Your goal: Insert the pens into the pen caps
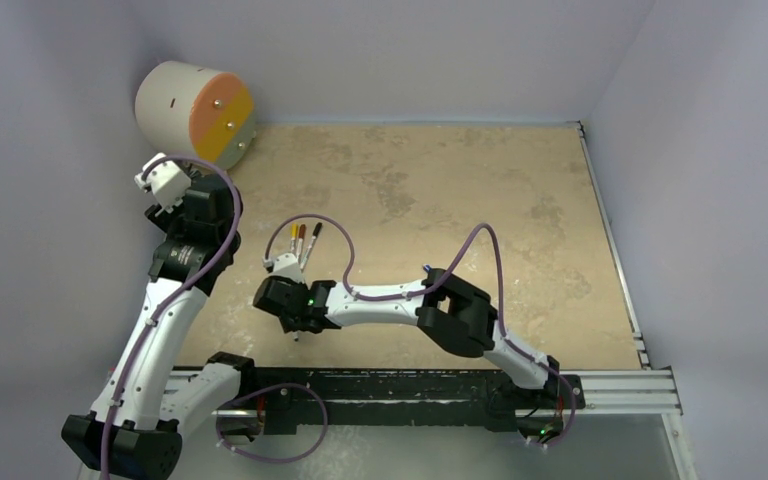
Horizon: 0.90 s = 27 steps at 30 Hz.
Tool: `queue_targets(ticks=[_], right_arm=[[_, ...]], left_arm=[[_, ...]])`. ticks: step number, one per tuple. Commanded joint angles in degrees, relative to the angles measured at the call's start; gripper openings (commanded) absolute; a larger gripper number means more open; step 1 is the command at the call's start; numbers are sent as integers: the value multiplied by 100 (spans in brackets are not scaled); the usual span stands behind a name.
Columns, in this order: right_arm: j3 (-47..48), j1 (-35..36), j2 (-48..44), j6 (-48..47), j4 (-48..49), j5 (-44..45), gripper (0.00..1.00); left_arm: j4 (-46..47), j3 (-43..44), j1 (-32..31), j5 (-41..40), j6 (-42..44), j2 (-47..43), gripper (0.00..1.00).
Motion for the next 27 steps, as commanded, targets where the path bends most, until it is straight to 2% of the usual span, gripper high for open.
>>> queue_targets(ticks=[1, 3, 8, 12, 17, 19, 23, 24, 27], right_arm=[[123, 27, 7, 162, -534, 321, 32], [92, 32, -29, 173, -651, 390, 25], [-394, 29, -243, 246, -486, 118, 1], [-955, -102, -572, 361, -173, 35, 0], [-2207, -434, -1935, 495, 563, 321, 0], [-2775, -702, -2554, 464, 785, 427, 0], [-3695, -1346, -3868, 61, 1413, 237, 0], [-3916, -1496, -4261, -119, 1674, 178, 0], [-4486, -1918, -5390, -550, 2421, 54, 0]], left_arm=[[183, 7, 33, 59, 124, -28, 60], [206, 7, 32, 97, 123, 1, 60], [250, -25, 32, 194, 95, 105, 60], [315, -97, 33, 296, 96, 124, 60], [386, 67, 33, 898, 199, 374, 62], [555, 135, 34, 1656, 306, 526, 62], [1403, -41, 32, 3821, 435, 666, 61], [1859, -162, 32, 4556, 413, 644, 61], [3134, -626, 30, 6085, 106, 511, 61]])
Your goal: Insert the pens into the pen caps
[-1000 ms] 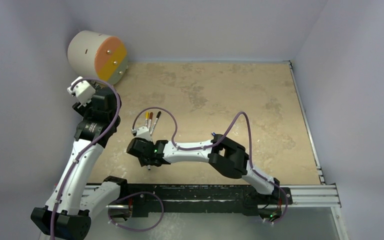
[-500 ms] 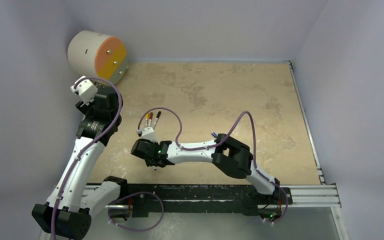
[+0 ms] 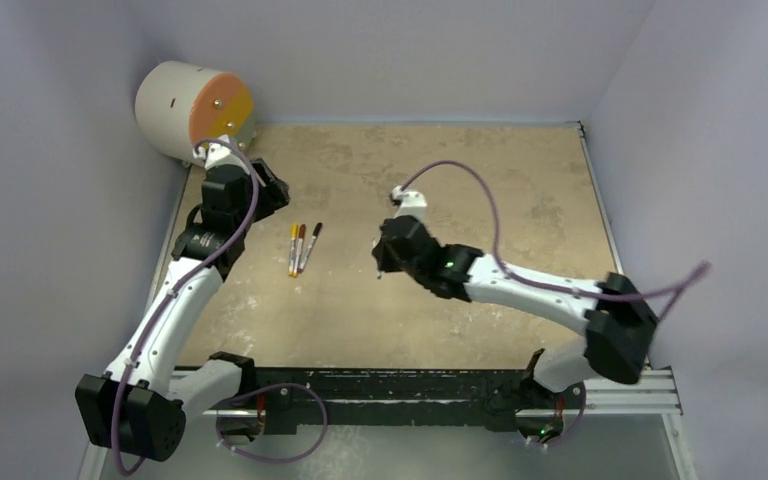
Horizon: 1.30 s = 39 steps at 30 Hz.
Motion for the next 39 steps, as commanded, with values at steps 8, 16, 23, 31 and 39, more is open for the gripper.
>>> queue_targets(ticks=[8, 16, 23, 31, 39], right_arm=[[-1052, -953, -3202, -1816, 3103, -510, 0], [-961, -1142, -3522, -2208, 4065, -1508, 0], [-938, -1148, -3667, -2066, 4304, -2051, 0], [-1007, -1152, -3632, -1798, 4623, -2544, 0], [-991, -1147, -3568, -1696, 4727, -2792, 0]], left_arm=[[6938, -2124, -567, 4714, -2280, -383, 56], [9887, -2204, -1645, 5535, -3300, 114, 56], [10421, -2001, -1744, 5661, -3467, 218, 56], [9691, -1731, -2141, 5594, -2670, 443, 54], [9126, -1337, -2468, 5445, -2091, 676, 53]])
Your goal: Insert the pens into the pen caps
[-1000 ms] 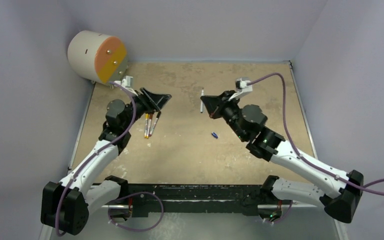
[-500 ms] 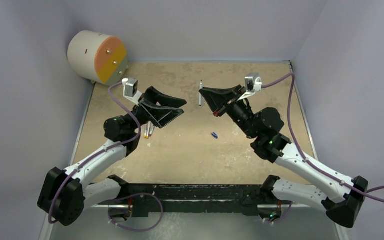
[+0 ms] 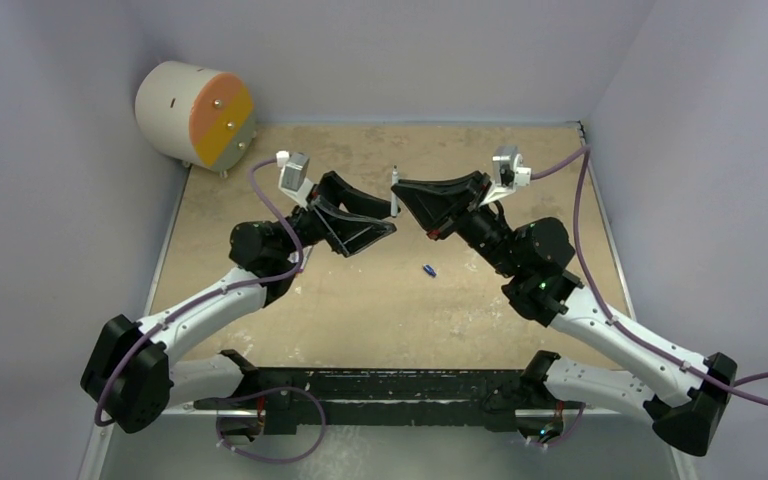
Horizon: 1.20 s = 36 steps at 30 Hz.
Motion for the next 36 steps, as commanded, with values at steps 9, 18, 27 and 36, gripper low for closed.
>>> queue_targets(ticks=[9, 18, 27, 36], right_arm=[[-103, -23, -58, 130, 304, -242, 0], [-141, -28, -116, 119, 295, -169, 0], [142, -29, -37, -87, 142, -15, 21], [697, -23, 247, -309, -466, 105, 38]], left_arm=[[-560, 682, -92, -368, 882, -12, 48], [-64, 873, -104, 73, 367, 311, 0], [-302, 896, -106, 550, 344, 302, 0], [-2410, 1229, -103, 855, 1831, 90, 0]])
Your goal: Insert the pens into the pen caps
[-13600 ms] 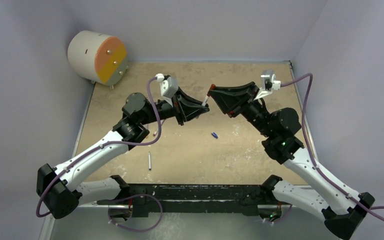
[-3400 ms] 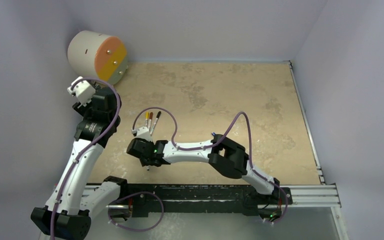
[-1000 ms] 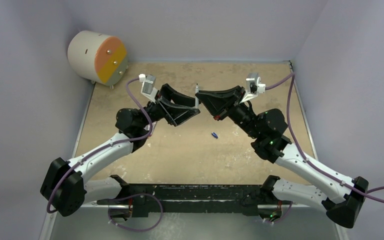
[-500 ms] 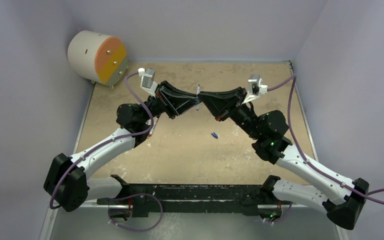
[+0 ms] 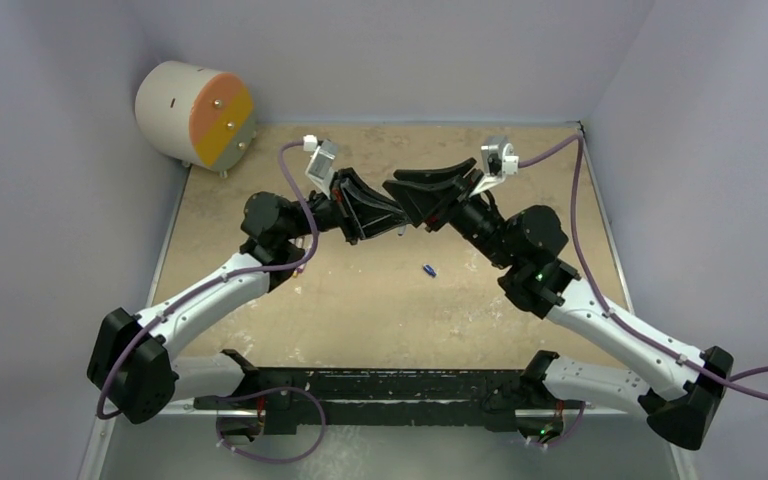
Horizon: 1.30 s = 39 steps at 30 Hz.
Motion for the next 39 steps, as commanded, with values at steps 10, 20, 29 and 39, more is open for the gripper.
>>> queue_targets(ticks=[10, 20, 29, 39], right_arm=[[76, 25, -185, -59, -190, 133, 8], [-223, 25, -395, -131, -500, 85, 15], [-328, 22, -444, 164, -197, -28, 0], [-154, 25, -218, 157, 59, -305, 0]], left_arm=[[-824, 300, -7, -69, 897, -402, 0], [-411, 378, -6, -268, 642, -384, 0], [213, 247, -7, -292, 173, -351, 14], [921, 124, -94, 180, -458, -172, 12]])
